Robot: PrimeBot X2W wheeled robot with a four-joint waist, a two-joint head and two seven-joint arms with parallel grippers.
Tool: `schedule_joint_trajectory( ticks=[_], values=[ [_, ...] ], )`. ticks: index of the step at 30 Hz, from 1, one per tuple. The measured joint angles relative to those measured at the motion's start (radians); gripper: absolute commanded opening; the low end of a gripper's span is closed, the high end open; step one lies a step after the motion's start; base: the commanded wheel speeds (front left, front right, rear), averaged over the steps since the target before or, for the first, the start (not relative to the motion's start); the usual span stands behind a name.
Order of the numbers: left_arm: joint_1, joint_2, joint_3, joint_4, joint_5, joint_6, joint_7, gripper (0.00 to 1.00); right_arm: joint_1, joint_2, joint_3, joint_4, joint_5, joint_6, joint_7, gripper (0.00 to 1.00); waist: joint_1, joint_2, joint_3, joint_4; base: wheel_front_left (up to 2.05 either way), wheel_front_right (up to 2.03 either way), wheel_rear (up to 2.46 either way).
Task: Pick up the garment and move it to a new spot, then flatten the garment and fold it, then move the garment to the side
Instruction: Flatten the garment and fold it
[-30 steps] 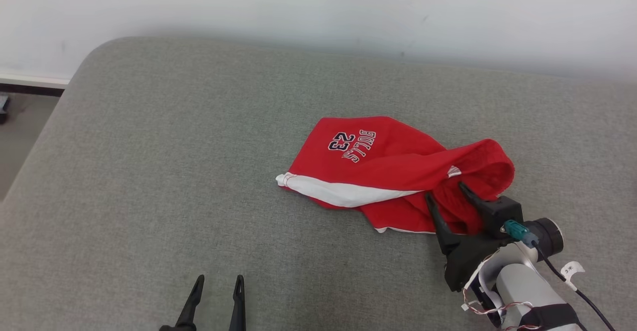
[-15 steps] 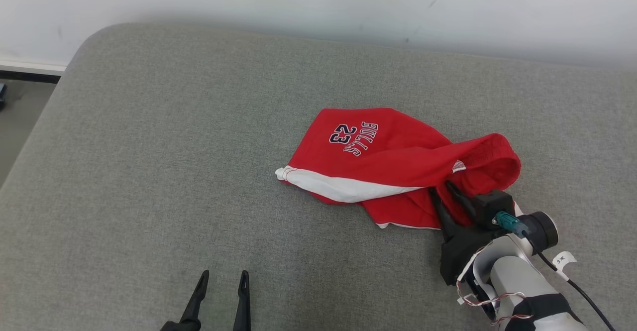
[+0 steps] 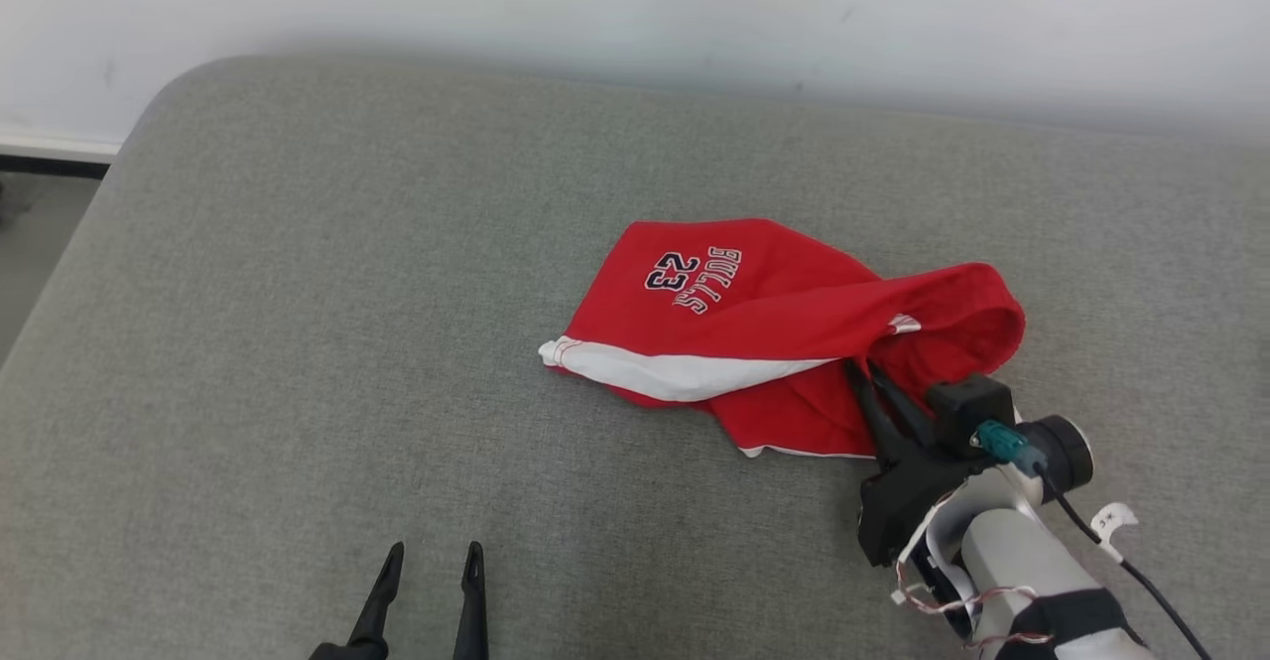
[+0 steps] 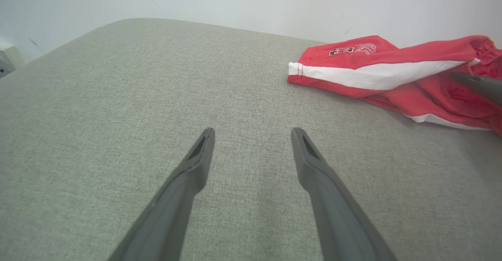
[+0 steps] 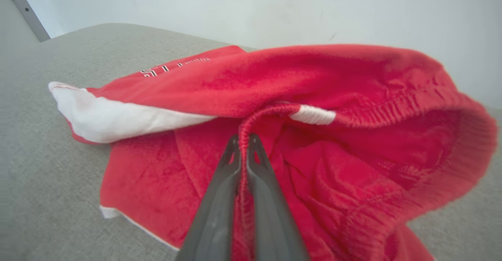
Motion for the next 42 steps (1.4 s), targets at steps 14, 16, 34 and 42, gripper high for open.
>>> schedule_joint_trajectory(
  ticks=[14, 16, 34, 42],
  values=[
    [0.028, 0.0, 0.046, 0.016, 0.011, -0.027, 0.0, 1.0, 0.177, -0.125, 0.172, -0.297, 0.19, 0.0, 0.0, 0.0, -0.0001, 0.0, -0.086, -0.111, 0.0, 0.0, 0.0],
    [0.04, 0.0, 0.05, 0.015, 0.011, -0.026, 0.0, 1.0, 0.207, -0.149, 0.182, -0.327, 0.216, 0.0, 0.0, 0.0, -0.0001, 0.0, -0.098, -0.13, 0.0, 0.0, 0.0],
    [0.052, 0.0, 0.06, 0.031, 0.011, -0.027, 0.0, 1.0, 0.341, -0.231, 0.161, -0.264, 0.247, 0.0, 0.004, 1.0, 0.0, 0.0, -0.122, -0.232, 0.0, 0.0, 0.0],
    [-0.029, 0.0, 0.048, 0.053, 0.027, -0.051, 0.0, 1.0, 0.373, -0.159, -0.044, -0.384, 0.112, 0.0, 0.002, 1.0, 0.0, 0.0, -0.079, -0.25, 0.0, 0.0, 0.0]
  ],
)
